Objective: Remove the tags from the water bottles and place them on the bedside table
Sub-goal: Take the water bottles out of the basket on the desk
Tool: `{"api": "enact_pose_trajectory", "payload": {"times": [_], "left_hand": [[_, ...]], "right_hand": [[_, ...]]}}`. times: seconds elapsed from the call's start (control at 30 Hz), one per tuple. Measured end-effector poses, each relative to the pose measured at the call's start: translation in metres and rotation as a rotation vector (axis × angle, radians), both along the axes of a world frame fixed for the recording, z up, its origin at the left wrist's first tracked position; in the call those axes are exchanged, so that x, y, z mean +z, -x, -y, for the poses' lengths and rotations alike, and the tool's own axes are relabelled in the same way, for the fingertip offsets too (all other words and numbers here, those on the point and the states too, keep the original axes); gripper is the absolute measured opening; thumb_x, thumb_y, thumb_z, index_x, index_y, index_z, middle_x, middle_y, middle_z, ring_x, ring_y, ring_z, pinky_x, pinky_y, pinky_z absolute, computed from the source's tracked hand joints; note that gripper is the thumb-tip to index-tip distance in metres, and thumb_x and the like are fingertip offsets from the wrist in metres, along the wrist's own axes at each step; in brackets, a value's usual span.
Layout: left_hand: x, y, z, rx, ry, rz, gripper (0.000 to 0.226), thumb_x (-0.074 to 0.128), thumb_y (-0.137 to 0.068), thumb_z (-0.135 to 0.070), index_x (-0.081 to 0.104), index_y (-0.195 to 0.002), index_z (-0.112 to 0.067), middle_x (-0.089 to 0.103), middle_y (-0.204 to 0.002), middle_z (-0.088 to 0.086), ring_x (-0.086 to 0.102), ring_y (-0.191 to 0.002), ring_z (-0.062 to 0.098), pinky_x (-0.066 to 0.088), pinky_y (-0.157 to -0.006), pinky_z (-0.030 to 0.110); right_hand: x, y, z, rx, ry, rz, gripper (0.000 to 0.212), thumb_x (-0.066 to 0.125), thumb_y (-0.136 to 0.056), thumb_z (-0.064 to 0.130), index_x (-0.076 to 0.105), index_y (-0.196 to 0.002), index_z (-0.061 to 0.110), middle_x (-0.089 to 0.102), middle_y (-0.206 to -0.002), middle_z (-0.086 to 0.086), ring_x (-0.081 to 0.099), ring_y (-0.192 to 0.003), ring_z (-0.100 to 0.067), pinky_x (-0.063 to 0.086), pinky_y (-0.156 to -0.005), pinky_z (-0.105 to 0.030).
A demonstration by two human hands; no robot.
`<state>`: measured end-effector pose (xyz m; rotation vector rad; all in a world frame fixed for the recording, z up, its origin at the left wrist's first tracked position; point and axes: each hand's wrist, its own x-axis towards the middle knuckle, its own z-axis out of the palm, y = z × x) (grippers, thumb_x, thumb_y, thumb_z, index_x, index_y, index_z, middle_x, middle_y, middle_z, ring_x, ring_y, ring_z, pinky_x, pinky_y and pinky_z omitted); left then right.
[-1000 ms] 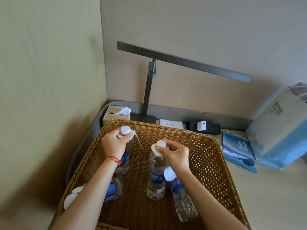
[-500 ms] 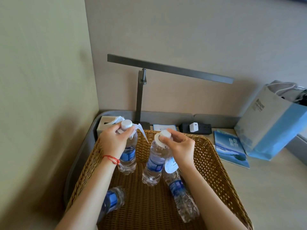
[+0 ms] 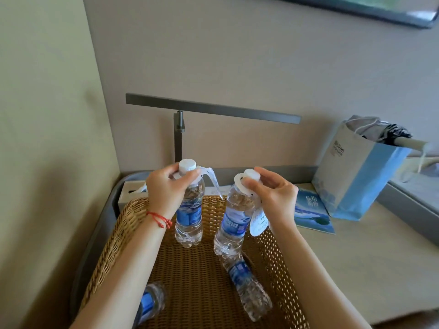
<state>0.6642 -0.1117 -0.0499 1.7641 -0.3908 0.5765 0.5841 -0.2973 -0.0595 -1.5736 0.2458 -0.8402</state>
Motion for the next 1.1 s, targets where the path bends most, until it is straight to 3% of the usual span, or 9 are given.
{"api": "enact_pose_trajectory", "payload": {"times": [0.1,0.3,0.43,0.63,0.87,1.03,1.1], "left_hand": [[0.009,0.006,0.016,-0.064,0.005,0.03,0.027,0.074,-0.072,-0.029,0.071,-0.09,-0.009,0.064,-0.07,-0.005,0.057,-0.064,-0.002,0.04,-0.051,0.002],[0.029,0.029,0.058,-0.145,0.035,0.053,0.02,0.074,-0.072,-0.031,0.065,-0.09,-0.025,0.063,-0.069,-0.013,0.06,-0.062,-0.005,0.047,-0.052,0.012],[0.042,0.054,0.099,-0.184,0.061,0.07,0.023,0.073,-0.073,-0.03,0.066,-0.094,-0.022,0.064,-0.073,-0.01,0.061,-0.068,0.002,0.045,-0.052,0.005],[0.054,0.104,0.177,-0.214,0.098,0.069,0.022,0.071,-0.075,-0.028,0.066,-0.095,-0.019,0.068,-0.081,0.0,0.063,-0.074,0.01,0.051,-0.063,0.03],[0.05,0.153,0.27,-0.246,0.17,0.009,0.024,0.072,-0.074,-0.03,0.067,-0.095,-0.02,0.069,-0.078,0.002,0.065,-0.07,0.015,0.051,-0.059,0.029],[0.032,0.171,0.333,-0.308,0.146,-0.064,0.021,0.074,-0.073,-0.027,0.071,-0.089,-0.014,0.066,-0.067,-0.001,0.059,-0.06,0.008,0.044,-0.05,0.011],[0.024,0.174,0.354,-0.356,0.131,-0.103,0.016,0.075,-0.072,-0.028,0.071,-0.084,-0.019,0.067,-0.066,0.003,0.059,-0.061,0.012,0.046,-0.055,0.021]], "right_hand": [[0.018,0.011,0.016,-0.03,-0.018,0.048,0.027,0.084,-0.062,0.019,0.073,-0.083,0.031,0.073,-0.076,0.019,0.07,-0.074,-0.002,0.053,-0.059,-0.013],[0.048,0.043,0.063,-0.092,-0.05,0.116,0.026,0.086,-0.059,0.019,0.074,-0.08,0.029,0.074,-0.077,0.014,0.07,-0.071,-0.004,0.053,-0.059,-0.014],[0.062,0.072,0.107,-0.103,-0.054,0.135,0.026,0.086,-0.058,0.022,0.074,-0.08,0.029,0.074,-0.078,0.015,0.07,-0.071,-0.004,0.052,-0.058,-0.014],[0.074,0.13,0.193,-0.108,-0.054,0.13,0.033,0.085,-0.05,0.032,0.075,-0.081,0.029,0.075,-0.079,0.01,0.071,-0.075,-0.008,0.054,-0.06,-0.019],[0.064,0.19,0.287,-0.183,0.03,0.045,0.025,0.085,-0.058,0.026,0.074,-0.079,0.03,0.075,-0.077,0.013,0.071,-0.071,-0.004,0.053,-0.059,-0.014],[0.046,0.224,0.341,-0.292,-0.028,-0.003,0.028,0.085,-0.058,0.024,0.074,-0.083,0.028,0.074,-0.078,0.011,0.07,-0.068,-0.002,0.05,-0.055,-0.01],[0.039,0.233,0.359,-0.323,-0.042,-0.02,0.03,0.085,-0.057,0.022,0.074,-0.085,0.027,0.073,-0.075,0.013,0.069,-0.066,0.0,0.048,-0.053,-0.008]]}}
